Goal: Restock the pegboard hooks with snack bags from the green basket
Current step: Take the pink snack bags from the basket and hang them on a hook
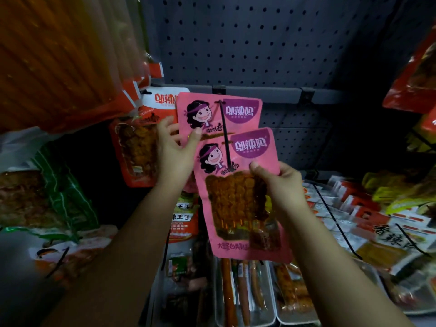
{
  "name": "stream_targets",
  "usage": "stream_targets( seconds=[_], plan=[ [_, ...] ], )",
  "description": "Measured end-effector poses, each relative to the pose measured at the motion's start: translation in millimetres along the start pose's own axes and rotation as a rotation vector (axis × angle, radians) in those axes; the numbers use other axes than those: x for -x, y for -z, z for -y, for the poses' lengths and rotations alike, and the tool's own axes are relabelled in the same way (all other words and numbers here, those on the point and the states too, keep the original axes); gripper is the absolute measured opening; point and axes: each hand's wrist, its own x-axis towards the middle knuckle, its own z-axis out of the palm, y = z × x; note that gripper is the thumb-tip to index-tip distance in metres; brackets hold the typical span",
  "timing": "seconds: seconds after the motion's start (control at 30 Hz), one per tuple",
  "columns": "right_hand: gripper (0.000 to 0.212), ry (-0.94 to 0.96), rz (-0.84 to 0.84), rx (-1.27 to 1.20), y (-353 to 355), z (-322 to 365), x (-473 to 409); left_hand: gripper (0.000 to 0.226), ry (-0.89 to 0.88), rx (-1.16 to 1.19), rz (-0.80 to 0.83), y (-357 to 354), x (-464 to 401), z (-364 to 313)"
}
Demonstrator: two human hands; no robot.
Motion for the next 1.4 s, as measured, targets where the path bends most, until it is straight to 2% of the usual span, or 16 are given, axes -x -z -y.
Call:
stream_targets(
  seconds=[0.1, 0.23, 0.27, 0.33, 0.4, 0.43, 0.6, 0.8, 1.07, 1.27, 1.4],
  plan=[
    [0.009, -0.004, 0.064, -0.071, 10, 4, 29, 0.07, 0.083, 0.092, 0.15, 9, 37, -4],
    [0.021, -0.106, 0.209, -0.184, 27, 6, 63, 0.07, 0.213, 0.2, 0.176, 30, 70, -11],
    [0.022, -0.118, 0.246, -0.198, 29, 7, 70, 0.065, 0.268, 0.281, 0.234, 37, 78, -13],
    [0.02, -0.115, 0.306, -0.191, 33, 10, 82, 0.04, 0.316, 0.391, 0.314, 47, 94, -16],
    [0.02, -0.082, 0.351, -0.158, 35, 15, 91, 0.013, 0.268, 0.399, 0.265, 53, 108, -19],
    [0.021, -0.051, 0.363, -0.13, 34, 18, 95, 0.01, 0.221, 0.39, 0.231, 56, 115, -22],
    [0.019, 0.14, 0.312, -0.091, 30, 37, 108, 0.02, 0.054, 0.304, 0.144, 64, 134, -34],
    [0.01, 0.272, 0.259, -0.118, 28, 59, 112, 0.014, -0.091, 0.332, 0.151, 72, 134, -57],
    [0.014, 0.255, 0.214, -0.136, 13, 66, 92, 0.006, -0.016, 0.332, 0.089, 63, 119, -56],
    [0.012, 0.21, 0.189, -0.102, 6, 51, 77, 0.006, 0.068, 0.32, 0.117, 58, 105, -38],
    [0.01, 0.234, 0.193, -0.068, 3, 47, 65, 0.009, 0.041, 0.344, 0.14, 55, 92, -29]
  ],
)
